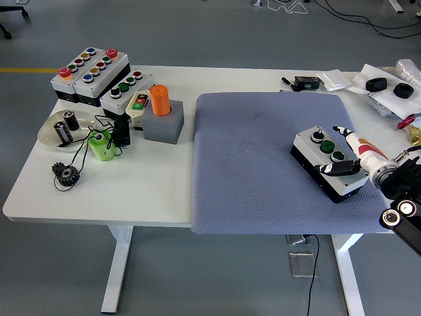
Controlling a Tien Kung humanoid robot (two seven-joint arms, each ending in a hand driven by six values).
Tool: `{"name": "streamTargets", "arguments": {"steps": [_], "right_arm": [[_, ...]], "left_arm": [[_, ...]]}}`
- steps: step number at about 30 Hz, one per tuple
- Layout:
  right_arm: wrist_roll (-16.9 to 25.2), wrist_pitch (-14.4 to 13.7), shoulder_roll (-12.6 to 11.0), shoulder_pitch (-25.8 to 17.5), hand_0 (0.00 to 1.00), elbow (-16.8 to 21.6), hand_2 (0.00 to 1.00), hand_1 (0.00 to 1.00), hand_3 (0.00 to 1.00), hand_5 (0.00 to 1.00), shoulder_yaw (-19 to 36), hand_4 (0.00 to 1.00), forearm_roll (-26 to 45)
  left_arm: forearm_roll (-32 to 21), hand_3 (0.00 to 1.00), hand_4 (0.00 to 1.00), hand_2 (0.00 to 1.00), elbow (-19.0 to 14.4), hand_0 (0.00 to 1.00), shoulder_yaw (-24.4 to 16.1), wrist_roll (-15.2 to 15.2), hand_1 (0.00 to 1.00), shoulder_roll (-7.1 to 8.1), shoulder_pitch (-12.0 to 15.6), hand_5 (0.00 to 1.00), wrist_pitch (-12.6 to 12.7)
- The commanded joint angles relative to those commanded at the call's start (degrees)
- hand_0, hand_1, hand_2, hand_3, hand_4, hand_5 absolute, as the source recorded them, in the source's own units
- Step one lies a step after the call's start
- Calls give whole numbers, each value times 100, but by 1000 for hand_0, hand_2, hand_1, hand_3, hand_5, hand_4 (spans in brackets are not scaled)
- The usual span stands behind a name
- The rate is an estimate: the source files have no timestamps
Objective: Pick up the button,place it on the desk,press the button,press the button
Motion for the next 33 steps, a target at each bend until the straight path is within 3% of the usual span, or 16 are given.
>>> {"name": "streamTargets", "arguments": {"steps": [3, 4, 9, 10, 15, 16, 21, 22, 25, 27, 28, 33], "right_arm": [[-165, 41, 81, 40, 998, -47, 998, 963, 998, 276, 13, 931, -145], [-238, 52, 102, 51, 953, -58, 979, 896, 998, 266, 16, 919, -197], [-605, 233, 198, 173, 953, -115, 979, 896, 998, 266, -1, 919, -634], [-605, 265, 209, 193, 777, -135, 757, 677, 907, 274, -11, 918, -690], [-605, 534, 250, 286, 777, -265, 757, 677, 907, 274, -66, 918, -794], [-605, 593, 255, 303, 656, -297, 621, 560, 852, 267, -80, 910, -802], [-605, 711, 280, 342, 656, -433, 621, 560, 852, 267, -104, 910, -772], [-605, 715, 281, 343, 583, -439, 563, 509, 810, 269, -104, 907, -770], [-605, 814, 294, 361, 583, -521, 563, 509, 810, 269, -113, 907, -865], [-605, 814, 296, 377, 583, -550, 563, 509, 810, 269, -133, 907, -980], [-605, 812, 296, 380, 460, -555, 474, 403, 682, 245, -137, 880, -1004], [-605, 559, 227, 427, 460, -561, 474, 403, 682, 245, -240, 880, -1378]], "left_arm": [[-7, 501, 321, 694, -1, 649, 3, -1, 699, 1, -1, 998, 0], [-10, 501, 320, 695, -1, 649, 4, -2, 699, 1, -1, 998, 0], [-41, 501, 320, 695, 2, 649, 10, -8, 699, 6, -10, 998, 5], [-41, 498, 320, 695, 3, 649, 5, -8, 698, 6, -12, 998, 7], [-56, 498, 320, 695, 4, 649, 4, -11, 698, 8, -18, 998, 11], [-58, 498, 321, 694, 4, 649, 2, -12, 698, 8, -20, 998, 12], [-69, 498, 321, 694, 4, 649, 8, -14, 698, 6, -22, 998, 13], [-70, 498, 321, 694, 4, 650, 8, -14, 698, 6, -22, 998, 13], [-104, 498, 321, 694, 4, 650, 37, -21, 698, 7, -28, 998, 12], [-112, 498, 321, 694, 4, 650, 44, -22, 698, 7, -31, 998, 13], [-114, 498, 321, 694, 4, 650, 47, -22, 699, 7, -31, 998, 13], [-116, 498, 321, 694, 4, 650, 45, -25, 699, 13, -35, 998, 14]]}}
